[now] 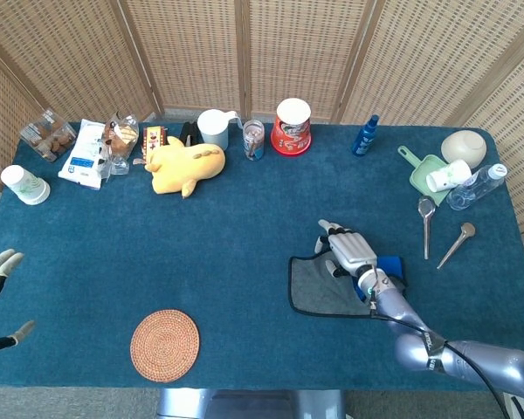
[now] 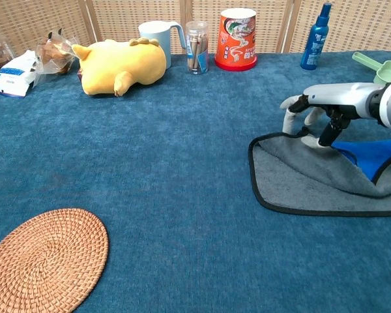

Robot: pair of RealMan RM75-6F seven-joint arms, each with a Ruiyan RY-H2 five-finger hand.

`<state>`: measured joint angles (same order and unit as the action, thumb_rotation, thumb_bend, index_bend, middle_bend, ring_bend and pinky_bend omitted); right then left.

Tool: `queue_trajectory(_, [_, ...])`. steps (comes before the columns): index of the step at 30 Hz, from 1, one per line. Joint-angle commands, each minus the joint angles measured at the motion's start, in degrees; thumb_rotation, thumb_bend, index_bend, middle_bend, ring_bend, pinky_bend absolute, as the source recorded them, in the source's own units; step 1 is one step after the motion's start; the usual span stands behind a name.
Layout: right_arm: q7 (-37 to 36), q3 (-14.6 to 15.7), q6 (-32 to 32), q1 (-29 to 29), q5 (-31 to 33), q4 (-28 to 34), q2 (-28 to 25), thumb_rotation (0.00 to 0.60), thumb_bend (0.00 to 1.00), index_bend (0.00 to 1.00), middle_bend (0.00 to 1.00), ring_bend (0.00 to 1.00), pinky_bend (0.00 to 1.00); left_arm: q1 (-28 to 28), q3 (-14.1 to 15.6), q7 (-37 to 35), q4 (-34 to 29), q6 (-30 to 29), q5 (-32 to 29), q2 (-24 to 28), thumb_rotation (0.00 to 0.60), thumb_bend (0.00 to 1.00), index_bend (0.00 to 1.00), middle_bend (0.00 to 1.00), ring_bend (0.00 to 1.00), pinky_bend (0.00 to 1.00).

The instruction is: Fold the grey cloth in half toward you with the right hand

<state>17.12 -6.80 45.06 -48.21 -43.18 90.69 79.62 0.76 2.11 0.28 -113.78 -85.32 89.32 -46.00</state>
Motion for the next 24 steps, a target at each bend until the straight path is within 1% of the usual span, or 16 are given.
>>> queue_trajectory(1, [-0.47,0.10,0.54,0.36,-0.68,-0.26,0.44,0.600,0.47,0.48,0.00,0.00,0.19,-0.01,0.03,0.03,-0.02,0.01,0.06,0.00,0.600,0.28,0.00,0.00,0.00,0.00])
queue_trajectory(5, [-1.23,0.20,0.82,0.81,-1.73,-0.50,0.76,0.600,0.47,0.56,0.00,0.00,0.19,-0.04,0.08,-0.02,-0.04,-0.01,0.10,0.00,0.600,0.28,0.00,0.00,0.00,0.00])
queue_trajectory(10, [-1.75,0.35,1.55,1.43,-3.24,0.45,0.44,0.600,0.47,0.61,0.00,0.00,0.19,-0.07,0.09,-0.11,-0.04,-0.06,0.14,0.02,0.600,0.28,0.00,0.00,0.00,0.00])
queue_trajectory(18, [-1.81,1.10,5.66,3.71,-7.50,6.23,-0.90,0.600,0.48,0.66,0.00,0.00,0.19,-0.13,0.19,-0.15,-0.03,-0.17,0.46,0.05,0.600,0.28,0.00,0.00,0.00,0.00])
queue_trajectory(24, [-0.67,2.03,9.56,5.58,-10.59,10.35,-0.97,0.600,0.51,0.69,0.00,0.00,0.19,-0.12,0.27,-0.08,-0.05,-0.08,0.58,0.04,0.600,0.28,0.00,0.00,0.00,0.00])
